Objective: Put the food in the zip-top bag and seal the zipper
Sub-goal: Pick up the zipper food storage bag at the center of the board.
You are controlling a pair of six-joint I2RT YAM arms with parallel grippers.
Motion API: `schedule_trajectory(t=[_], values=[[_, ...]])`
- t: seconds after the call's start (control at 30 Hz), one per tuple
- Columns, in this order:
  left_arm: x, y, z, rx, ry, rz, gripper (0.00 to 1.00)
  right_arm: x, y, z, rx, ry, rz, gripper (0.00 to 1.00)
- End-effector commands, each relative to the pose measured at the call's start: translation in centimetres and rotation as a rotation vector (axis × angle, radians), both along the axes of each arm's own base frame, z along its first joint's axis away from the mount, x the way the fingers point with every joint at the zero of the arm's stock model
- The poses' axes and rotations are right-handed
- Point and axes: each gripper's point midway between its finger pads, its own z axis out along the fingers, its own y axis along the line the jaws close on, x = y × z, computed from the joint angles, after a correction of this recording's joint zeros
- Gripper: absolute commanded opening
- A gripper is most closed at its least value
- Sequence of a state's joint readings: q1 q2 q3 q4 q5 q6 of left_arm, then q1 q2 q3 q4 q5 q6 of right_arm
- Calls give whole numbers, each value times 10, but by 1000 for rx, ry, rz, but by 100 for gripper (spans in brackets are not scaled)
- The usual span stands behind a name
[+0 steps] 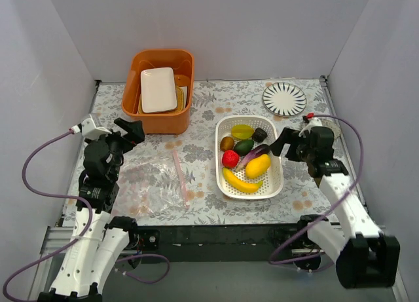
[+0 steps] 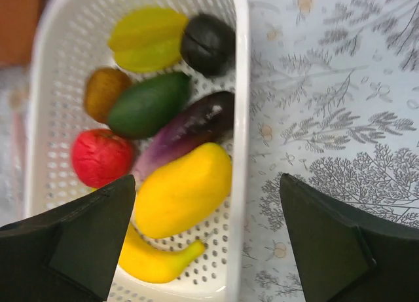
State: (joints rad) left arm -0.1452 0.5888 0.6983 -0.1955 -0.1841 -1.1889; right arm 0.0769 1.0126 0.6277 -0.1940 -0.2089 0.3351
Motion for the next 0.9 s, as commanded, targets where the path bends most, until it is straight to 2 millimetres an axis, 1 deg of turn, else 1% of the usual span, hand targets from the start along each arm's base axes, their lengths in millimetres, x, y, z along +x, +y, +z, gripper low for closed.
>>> schedule_trajectory(t=[0.0, 0.03, 0.07, 0.1, 0.13, 0.17, 0.23, 0.27, 0.3, 0.33, 0.37, 0.4, 0.47, 0.5, 0.53, 0.6, 0.63, 0.67, 0.7, 0.73, 0.77, 0.8, 0.83, 0.87], values=[[-7, -4, -18, -90, 190, 8, 98, -19, -24, 75, 87, -249, -233, 98], [-7, -10, -23, -146, 233, -2, 98, -25, -34, 76, 129, -257, -336, 98], [-16, -16, -36, -176, 322, -19, 98, -33, -39, 92, 165, -346, -366, 98], [-19, -21, -41, -166, 347, -53, 98, -36, -22, 109, 128, -468, -199, 98], [-19, -24, -44, -156, 356, -76, 98, -40, -13, 105, 117, -490, -130, 98], [-24, -42, -50, -134, 378, -197, 98, -43, -10, 105, 120, -485, -107, 98], [-31, -61, -56, -113, 391, -328, 98, -48, -6, 96, 78, -402, -57, 97], [-33, -66, -59, -112, 404, -361, 98, -45, -3, 81, 48, -323, -23, 98], [-37, -72, -67, -123, 429, -395, 98, -47, -1, 75, 37, -269, 6, 98], [-40, -73, -73, -124, 446, -407, 98, -49, 0, 64, 12, -207, 30, 98], [-42, -71, -80, -121, 469, -397, 98, -43, 2, 60, 9, -146, 44, 98], [-42, -66, -90, -110, 498, -366, 98, -43, 7, 57, 18, -107, 73, 98], [-45, -66, -102, -126, 555, -348, 98, -41, 10, 51, -3, -16, 109, 98], [-46, -71, -107, -138, 587, -364, 98, -39, 8, 50, -20, 0, 105, 98], [-50, -71, -115, -127, 628, -344, 98, -38, 7, 50, -35, 5, 103, 98], [-51, -71, -119, -120, 661, -308, 98, -33, 7, 51, -52, 8, 96, 98], [-51, -75, -122, -88, 670, -293, 98, -32, 9, 51, -51, 12, 102, 98], [-53, -82, -123, -83, 682, -305, 98, -32, 15, 48, -49, 31, 124, 98], [-53, -86, -127, -62, 693, -291, 98, -32, 18, 49, -45, 42, 133, 98], [-59, -105, -137, -44, 743, -321, 98, -31, 22, 48, -46, 55, 145, 98], [-57, -107, -142, -5, 759, -283, 98, -33, 34, 42, -51, 84, 187, 98], [-59, -112, -148, 22, 778, -266, 98, -33, 35, 39, -72, 101, 179, 98], [-68, -126, -153, 69, 794, -292, 98, -30, 38, 43, -85, 94, 174, 98], [-66, -122, -165, 92, 839, -200, 98, -32, 46, 40, -97, 103, 194, 97]])
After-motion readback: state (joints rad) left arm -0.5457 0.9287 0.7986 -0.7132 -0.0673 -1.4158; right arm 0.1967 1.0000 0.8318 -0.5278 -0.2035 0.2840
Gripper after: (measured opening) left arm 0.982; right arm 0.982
